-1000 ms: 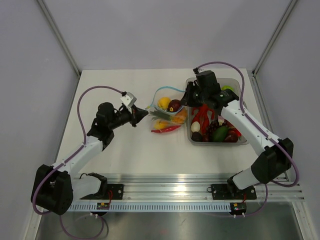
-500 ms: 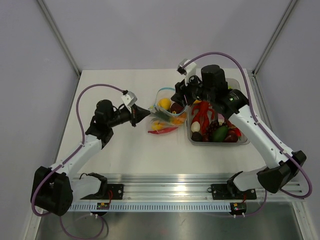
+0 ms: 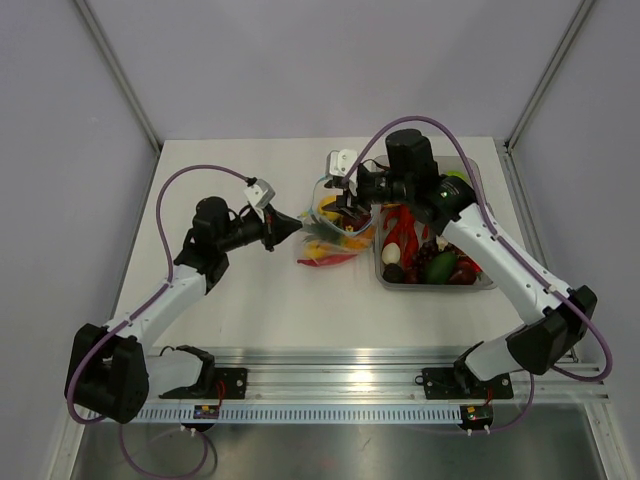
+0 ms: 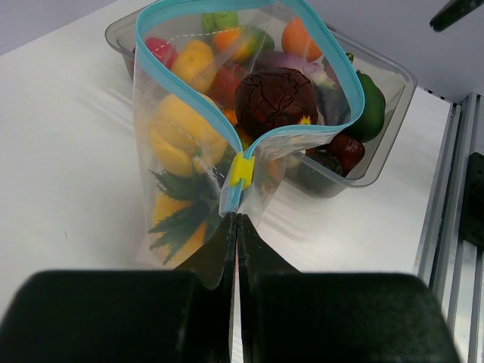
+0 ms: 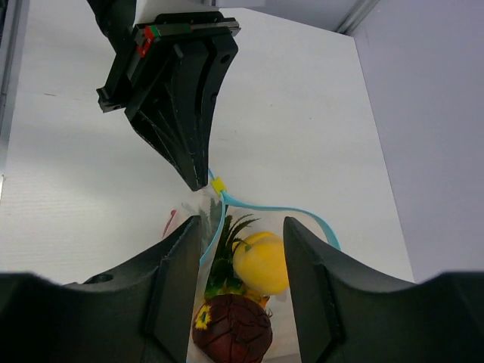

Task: Place the food in the zip-top bag and seal the zipper
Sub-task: Adjust the zipper food storage bag at the center of the board.

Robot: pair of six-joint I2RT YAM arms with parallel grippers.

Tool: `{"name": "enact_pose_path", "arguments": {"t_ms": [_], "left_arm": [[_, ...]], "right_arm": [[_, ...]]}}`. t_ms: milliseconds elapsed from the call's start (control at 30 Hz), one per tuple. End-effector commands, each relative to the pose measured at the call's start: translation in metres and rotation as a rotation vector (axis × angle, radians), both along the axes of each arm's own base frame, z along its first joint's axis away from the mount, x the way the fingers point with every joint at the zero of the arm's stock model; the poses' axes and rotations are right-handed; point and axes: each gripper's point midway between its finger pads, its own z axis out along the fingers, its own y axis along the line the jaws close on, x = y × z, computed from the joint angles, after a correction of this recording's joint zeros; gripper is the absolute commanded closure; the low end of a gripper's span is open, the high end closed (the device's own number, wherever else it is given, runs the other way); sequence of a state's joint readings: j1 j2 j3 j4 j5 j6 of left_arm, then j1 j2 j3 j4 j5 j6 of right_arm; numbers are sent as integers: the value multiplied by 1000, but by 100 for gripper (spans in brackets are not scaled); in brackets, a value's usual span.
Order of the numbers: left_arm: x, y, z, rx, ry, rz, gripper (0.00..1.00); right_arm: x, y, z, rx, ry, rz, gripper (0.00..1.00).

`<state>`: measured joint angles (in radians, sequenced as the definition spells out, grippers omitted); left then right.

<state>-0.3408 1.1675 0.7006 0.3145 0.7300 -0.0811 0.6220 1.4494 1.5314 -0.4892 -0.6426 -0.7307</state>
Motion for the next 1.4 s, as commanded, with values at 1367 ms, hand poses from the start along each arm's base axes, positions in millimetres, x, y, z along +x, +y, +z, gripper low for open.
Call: {"name": "enact_pose_path", "arguments": {"t_ms": [1367], "left_arm": [[16,8,26,11,-87,9,100]], "right_arm": [[19,67,-64,-145,137,208,60]]}}
